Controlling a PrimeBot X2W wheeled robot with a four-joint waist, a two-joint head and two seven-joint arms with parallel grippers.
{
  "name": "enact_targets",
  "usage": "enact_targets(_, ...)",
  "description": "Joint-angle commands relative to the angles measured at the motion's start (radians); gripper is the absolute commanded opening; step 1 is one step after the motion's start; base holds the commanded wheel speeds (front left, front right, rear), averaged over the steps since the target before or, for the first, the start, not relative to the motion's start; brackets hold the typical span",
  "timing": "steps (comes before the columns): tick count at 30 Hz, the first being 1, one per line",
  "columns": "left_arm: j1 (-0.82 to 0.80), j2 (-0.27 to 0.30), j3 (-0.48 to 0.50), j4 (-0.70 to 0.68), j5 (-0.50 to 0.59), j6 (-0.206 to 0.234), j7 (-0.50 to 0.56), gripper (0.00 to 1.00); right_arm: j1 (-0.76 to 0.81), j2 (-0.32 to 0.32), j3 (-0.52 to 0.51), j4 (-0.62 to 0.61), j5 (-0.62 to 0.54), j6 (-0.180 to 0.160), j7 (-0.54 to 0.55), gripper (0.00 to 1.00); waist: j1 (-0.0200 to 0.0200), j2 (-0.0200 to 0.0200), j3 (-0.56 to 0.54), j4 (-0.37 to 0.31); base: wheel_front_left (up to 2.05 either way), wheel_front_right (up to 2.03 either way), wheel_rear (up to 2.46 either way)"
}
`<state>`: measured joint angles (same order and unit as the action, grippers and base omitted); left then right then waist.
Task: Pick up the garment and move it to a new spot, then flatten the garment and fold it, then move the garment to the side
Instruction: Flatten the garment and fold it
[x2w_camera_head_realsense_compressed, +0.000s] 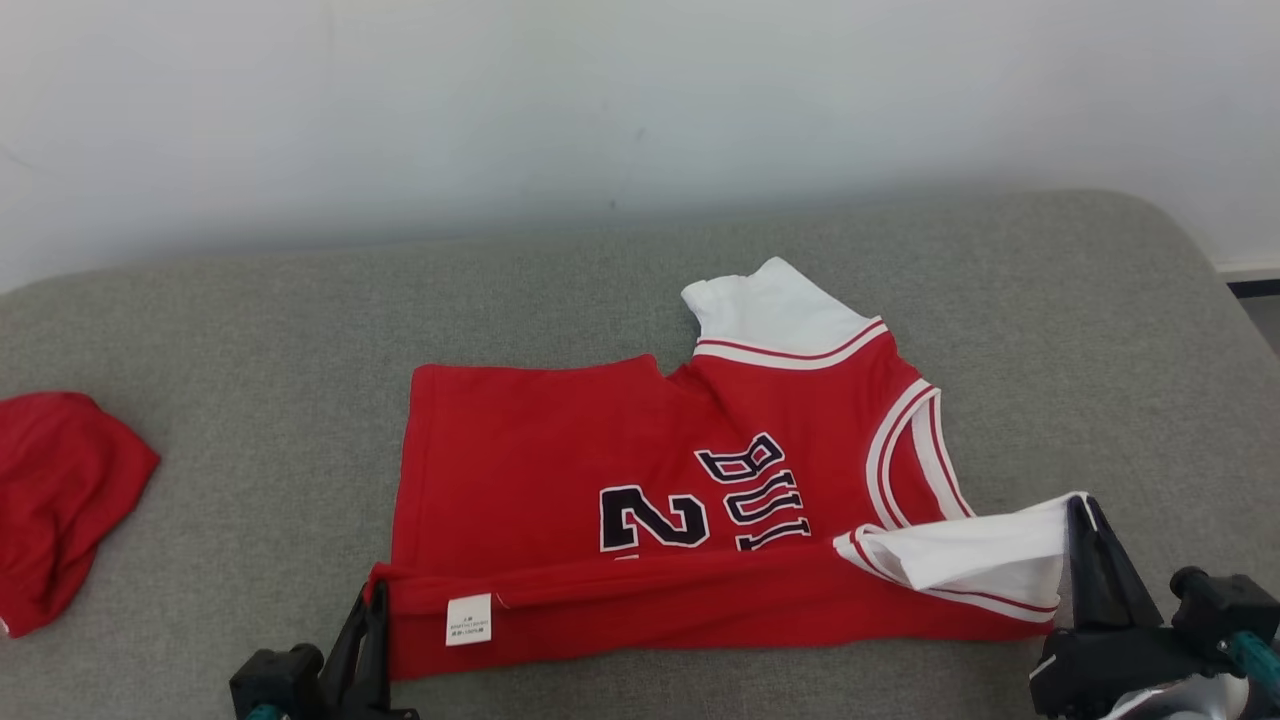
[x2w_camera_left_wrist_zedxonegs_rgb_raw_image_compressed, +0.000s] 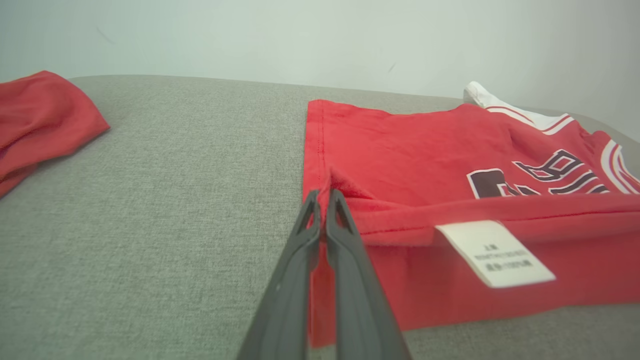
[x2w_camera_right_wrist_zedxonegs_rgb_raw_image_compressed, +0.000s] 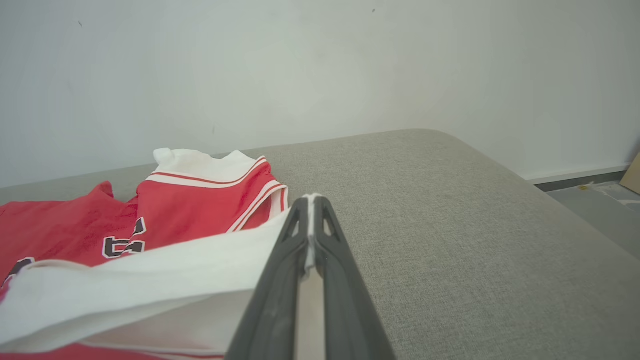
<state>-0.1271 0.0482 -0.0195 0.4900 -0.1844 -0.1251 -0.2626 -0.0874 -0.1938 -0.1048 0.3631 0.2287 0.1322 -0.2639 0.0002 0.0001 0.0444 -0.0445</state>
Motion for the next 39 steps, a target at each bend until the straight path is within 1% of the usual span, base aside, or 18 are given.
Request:
enact_targets(1, -0.025, 0.004, 0.003, 0.010, 0.006, -0.005, -0.003, 0.00, -0.031, -0.006, 0.000, 0.017, -0.008, -0.003, 0.000, 0.00, -0.0002, -0.0001, 0.040, 0.009, 0.00, 0.00, 0.00)
enact_targets(9, -0.126, 0.004, -0.016, 0.059, 0.011, -0.002, -0.003, 0.00, -0.153, -0.026, -0.014, 0.131, -0.050, -0.003, 0.000, 0.00, -0.0002, -0.0001, 0.114, 0.031, 0.00, 0.00, 0.00)
enact_targets(21, -0.192, 0.004, -0.023, 0.080, 0.013, 0.011, -0.003, 0.00, -0.256, -0.012, -0.030, 0.213, -0.087, -0.003, 0.000, 0.00, -0.0002, -0.0001, 0.172, 0.031, 0.00, 0.00, 0.00)
enact_targets(22, -0.194, 0.004, -0.024, 0.073, 0.013, 0.013, -0.003, 0.33, -0.260, -0.009, -0.033, 0.225, -0.083, -0.003, 0.000, 0.24, -0.0002, -0.0001, 0.174, 0.032, 0.00, 0.00, 0.00)
enact_targets(23, -0.195, 0.004, -0.025, 0.067, 0.009, 0.017, -0.003, 1.00, -0.268, -0.009, -0.034, 0.223, -0.083, -0.003, 0.000, 1.00, -0.0002, -0.0001, 0.177, 0.032, 0.00, 0.00, 0.00)
enact_targets(25, -0.194, 0.004, -0.026, 0.050, 0.005, 0.022, -0.003, 1.00, -0.283, -0.010, -0.038, 0.210, -0.094, -0.003, 0.000, 1.00, -0.0002, -0.0001, 0.180, 0.032, 0.00, 0.00, 0.00)
enact_targets(30, -0.145, 0.004, -0.024, -0.025, -0.012, 0.050, -0.003, 1.00, -0.269, 0.005, -0.066, 0.152, -0.108, -0.003, 0.000, 1.00, -0.0002, -0.0001, 0.174, 0.033, 0.00, 0.00, 0.00)
enact_targets(32, -0.112, 0.004, -0.023, -0.067, -0.025, 0.070, -0.003, 1.00, -0.227, 0.015, -0.078, 0.124, -0.103, -0.003, 0.000, 1.00, -0.0002, -0.0001, 0.162, 0.035, 0.00, 0.00, 0.00)
enact_targets(39, -0.024, 0.003, -0.041, -0.095, -0.047, 0.086, -0.003, 1.00, -0.093, 0.022, -0.057, 0.117, -0.078, -0.003, 0.000, 1.00, -0.0002, -0.0001, 0.132, 0.028, 0.00, 0.00, 0.00)
